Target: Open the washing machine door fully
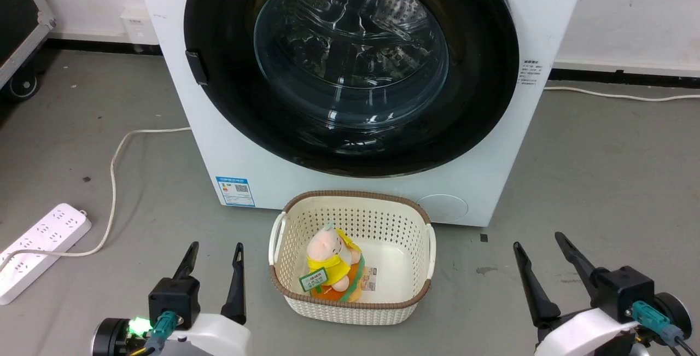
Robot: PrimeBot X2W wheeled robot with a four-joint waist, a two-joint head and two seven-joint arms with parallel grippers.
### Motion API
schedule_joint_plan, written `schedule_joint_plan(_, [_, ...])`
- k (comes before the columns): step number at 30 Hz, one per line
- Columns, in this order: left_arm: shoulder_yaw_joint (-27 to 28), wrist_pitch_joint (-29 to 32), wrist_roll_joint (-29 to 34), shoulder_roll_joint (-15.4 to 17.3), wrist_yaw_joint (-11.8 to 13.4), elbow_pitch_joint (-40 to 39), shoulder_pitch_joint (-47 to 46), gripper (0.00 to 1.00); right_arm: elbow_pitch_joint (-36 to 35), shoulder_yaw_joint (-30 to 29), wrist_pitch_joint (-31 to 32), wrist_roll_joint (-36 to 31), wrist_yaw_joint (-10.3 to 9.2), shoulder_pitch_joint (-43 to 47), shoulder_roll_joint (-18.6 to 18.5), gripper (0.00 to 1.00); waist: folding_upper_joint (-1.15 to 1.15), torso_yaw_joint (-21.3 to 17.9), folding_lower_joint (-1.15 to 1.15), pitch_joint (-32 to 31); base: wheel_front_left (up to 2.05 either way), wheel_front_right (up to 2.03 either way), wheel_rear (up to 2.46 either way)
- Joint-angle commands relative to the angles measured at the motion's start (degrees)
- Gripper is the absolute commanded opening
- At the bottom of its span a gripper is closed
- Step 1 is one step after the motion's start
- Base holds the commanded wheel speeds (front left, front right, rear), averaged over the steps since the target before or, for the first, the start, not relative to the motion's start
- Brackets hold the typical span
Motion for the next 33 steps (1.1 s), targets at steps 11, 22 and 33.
schedule_joint_plan(11, [-0.76, -1.77, -0.64, 0.02, 0.49, 0.47, -0.07, 1.0, 1.24, -0.56, -1.55, 5.27, -0.01, -1.91, -1.0, 1.0, 0.0, 0.3, 0.0, 0.75, 0.0, 0.0, 0.0])
schedule_joint_plan(22, [-1.7, -3.09, -0.88, 0.03, 0.62, 0.66, -1.43, 1.0, 1.83, -3.72, -0.43, 14.31, -0.01, -6.66, -2.09, 1.0, 0.0, 0.92, 0.0, 2.9, 0.0, 0.0, 0.0])
schedule_joint_plan(33, [-2.51, -4.4, -0.99, 0.04, 0.73, 0.6, -3.28, 1.0, 4.22, -8.12, 3.05, 22.6, -0.02, -14.69, -2.24, 1.0, 0.0, 1.71, 0.0, 6.11, 0.0, 0.0, 0.0])
